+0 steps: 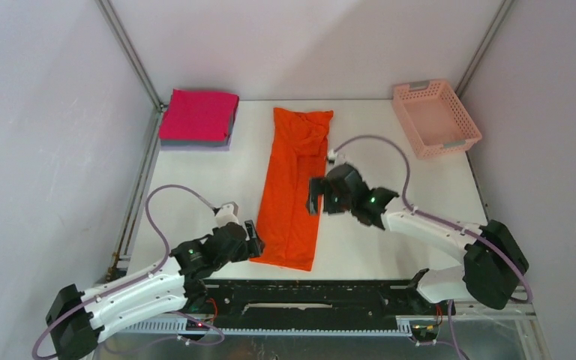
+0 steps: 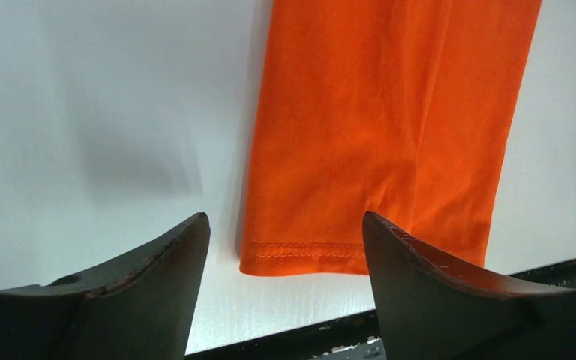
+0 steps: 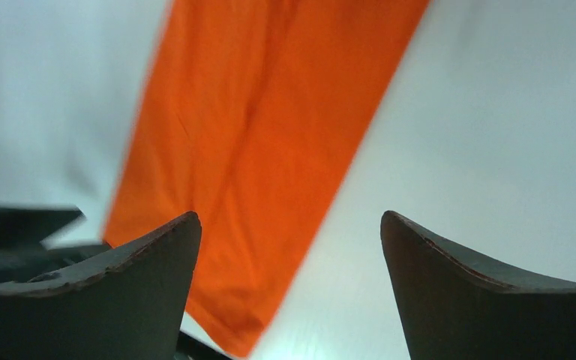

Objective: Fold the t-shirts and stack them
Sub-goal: Fold the T-shirt at the center of the board.

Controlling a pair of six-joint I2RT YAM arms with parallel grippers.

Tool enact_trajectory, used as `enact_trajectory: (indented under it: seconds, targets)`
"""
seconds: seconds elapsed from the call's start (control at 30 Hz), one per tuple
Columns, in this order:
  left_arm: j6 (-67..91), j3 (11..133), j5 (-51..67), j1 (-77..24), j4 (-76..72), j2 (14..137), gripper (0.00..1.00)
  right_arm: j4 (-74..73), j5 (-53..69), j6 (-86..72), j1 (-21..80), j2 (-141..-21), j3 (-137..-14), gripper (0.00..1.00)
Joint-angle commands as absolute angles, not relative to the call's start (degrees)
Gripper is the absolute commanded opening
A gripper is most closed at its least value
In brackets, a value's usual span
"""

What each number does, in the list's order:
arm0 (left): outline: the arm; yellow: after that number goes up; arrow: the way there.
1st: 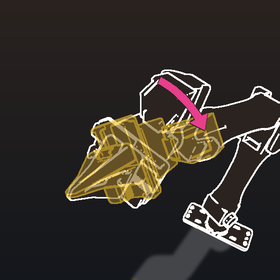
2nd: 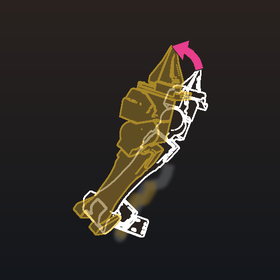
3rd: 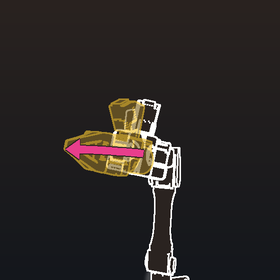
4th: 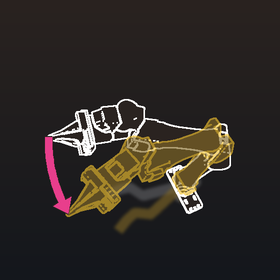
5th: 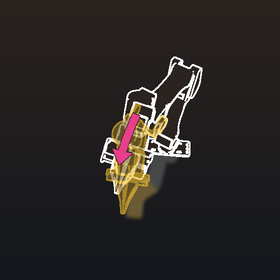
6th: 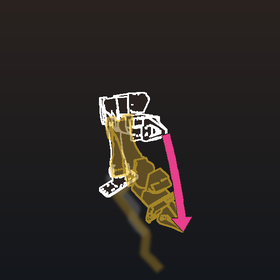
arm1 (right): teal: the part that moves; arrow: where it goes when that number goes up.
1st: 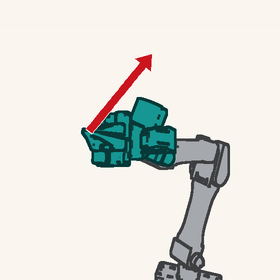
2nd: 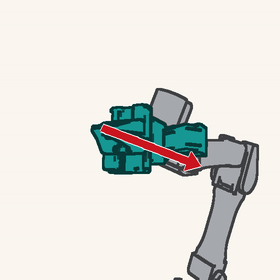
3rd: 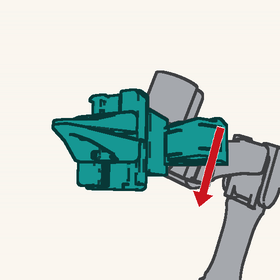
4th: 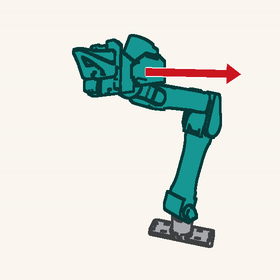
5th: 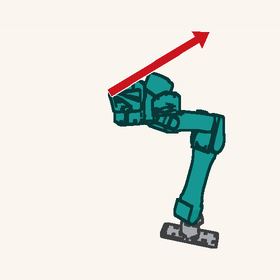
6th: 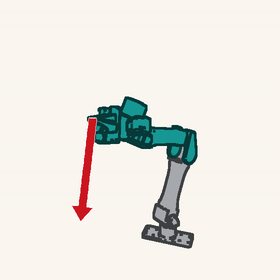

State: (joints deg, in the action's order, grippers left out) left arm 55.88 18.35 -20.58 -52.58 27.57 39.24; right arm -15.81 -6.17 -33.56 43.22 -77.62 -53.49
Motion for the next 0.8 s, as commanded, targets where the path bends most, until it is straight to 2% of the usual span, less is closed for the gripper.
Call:
enact_trajectory:
  seconds: [0.0,0.17,0.4,0.47,0.5,0.53,0.6,0.7,0.77]
  targets:
    - [52.4,15.7,-14.4,-51.5,22.9,41.4,0.75,-14.1,-8.5,-40.4,51.0,-74.5,-43.4,0.89]
    - [51.2,16.5,-13.0,-50.9,22.0,48.3,0.52,-10.6,-0.7,-41.4,59.7,-76.6,-39.3,0.74]
    - [51.3,16.2,-12.2,-50.8,21.3,52.0,0.26,-10.8,1.4,-42.7,65.7,-81.5,-39.1,0.63]
    - [51.4,16.2,-11.6,-50.9,21.8,52.1,0.14,-10.5,1.4,-42.9,66.5,-82.3,-38.9,0.6]
    - [51.6,16.5,-11.4,-50.9,22.8,52.1,0.05,-10.4,1.5,-42.8,66.9,-82.6,-38.9,0.59]
    - [51.7,16.8,-11.6,-50.9,23.8,51.9,0.01,-10.4,1.6,-42.9,67.4,-82.9,-38.8,0.58]
    - [52.0,16.9,-11.4,-50.9,25.2,50.9,0.0,-10.0,1.5,-43.0,68.2,-83.7,-38.6,0.56]
    - [52.5,15.7,-9.6,-50.9,24.3,49.6,0.0,-8.5,2.1,-43.4,68.6,-85.2,-37.9,0.49]
    - [52.9,15.5,-8.7,-50.9,24.2,49.2,0.0,-8.8,1.8,-43.6,68.6,-85.8,-37.9,0.37]
